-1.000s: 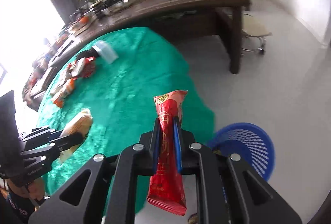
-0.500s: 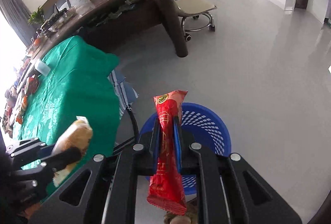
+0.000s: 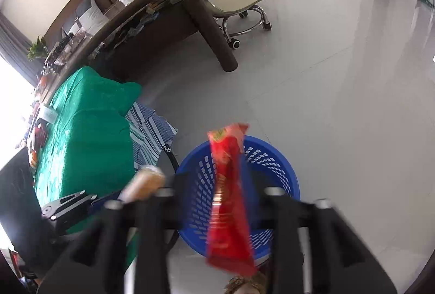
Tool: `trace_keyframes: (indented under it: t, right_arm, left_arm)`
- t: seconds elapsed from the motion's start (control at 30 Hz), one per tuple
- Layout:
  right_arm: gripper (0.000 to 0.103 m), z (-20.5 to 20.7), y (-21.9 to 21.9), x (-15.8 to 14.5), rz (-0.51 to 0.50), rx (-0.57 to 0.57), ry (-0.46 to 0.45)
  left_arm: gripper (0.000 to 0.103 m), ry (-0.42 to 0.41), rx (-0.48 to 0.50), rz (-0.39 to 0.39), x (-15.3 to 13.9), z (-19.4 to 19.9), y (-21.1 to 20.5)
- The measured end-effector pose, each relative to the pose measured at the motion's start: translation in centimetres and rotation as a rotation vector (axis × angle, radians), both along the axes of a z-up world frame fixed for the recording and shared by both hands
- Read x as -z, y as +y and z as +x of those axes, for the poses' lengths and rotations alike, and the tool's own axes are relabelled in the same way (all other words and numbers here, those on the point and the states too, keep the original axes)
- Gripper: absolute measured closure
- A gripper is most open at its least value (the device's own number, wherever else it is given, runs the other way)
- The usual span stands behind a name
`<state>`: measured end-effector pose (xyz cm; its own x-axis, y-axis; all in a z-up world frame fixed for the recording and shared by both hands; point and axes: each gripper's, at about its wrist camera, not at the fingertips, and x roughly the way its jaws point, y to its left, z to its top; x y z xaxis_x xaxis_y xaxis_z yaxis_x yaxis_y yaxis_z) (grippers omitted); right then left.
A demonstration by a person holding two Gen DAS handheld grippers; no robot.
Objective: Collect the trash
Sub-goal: 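Carry both wrappers over the blue wastebasket and open both grippers, then move both tools back over the table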
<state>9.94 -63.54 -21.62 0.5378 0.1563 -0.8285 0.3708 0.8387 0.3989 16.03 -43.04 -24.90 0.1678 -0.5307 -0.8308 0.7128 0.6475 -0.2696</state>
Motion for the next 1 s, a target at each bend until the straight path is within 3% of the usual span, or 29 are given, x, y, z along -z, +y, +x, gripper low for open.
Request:
trace_keyframes:
  t: [0.03, 0.07, 0.2, 0.3, 0.33, 0.4, 0.47, 0.57, 0.77, 1.0]
  right_arm:
    - [0.054, -0.2, -0.2, -0.2, 0.002, 0.004, -0.009]
    - [0.054, -0.3, -0.3, -0.4, -0.001, 0.007, -0.014]
    - [0.052, -0.8, -0.6, -1.3, -0.004, 0.026, -0.039]
    - [0.050, -0.9, -0.3, -2.4, -0.036, 0.031, -0.072]
    - [0.048, -1.0, -0.2, -2.8, -0.050, 0.033, -0.082]
    - [0.033, -1.1, 0.3, -3.7, -0.101, 0.041, -0.100]
    - [0.031, -1.0, 1.1, -4.7, -0.165, 0.038, -0.119]
    - [0.017, -0.5, 2.8, -5.7, -0.267, 0.025, -0.118]
    - [0.012, 0.1, 8.3, -7.7, -0.384, -0.058, -0.201]
    - [0.011, 2.0, 19.2, -7.9, -0.340, -0.284, -0.265]
  left_arm:
    - [0.036, -0.015, -0.009, 0.009, 0.2, 0.0, -0.2]
    - [0.029, -0.033, -0.027, 0.015, 0.4, 0.0, -0.2]
    - [0.024, -0.065, -0.053, -0.002, -0.3, -0.3, 0.9]
    - [0.011, -0.155, -0.077, -0.041, -2.4, -1.3, 2.1]
    - [0.010, -0.186, -0.079, -0.052, -3.2, -1.6, 2.6]
    - [0.009, -0.232, -0.072, -0.058, -5.1, -2.4, 3.4]
    - [0.009, -0.275, -0.075, -0.057, -6.6, -3.2, 4.6]
    - [0.006, -0.323, -0.101, -0.035, -8.2, -3.9, 7.0]
    - [0.006, -0.361, -0.220, 0.040, -9.2, -3.7, 14.9]
    - [0.006, -0.310, -0.424, 0.108, -8.8, -2.6, 28.0]
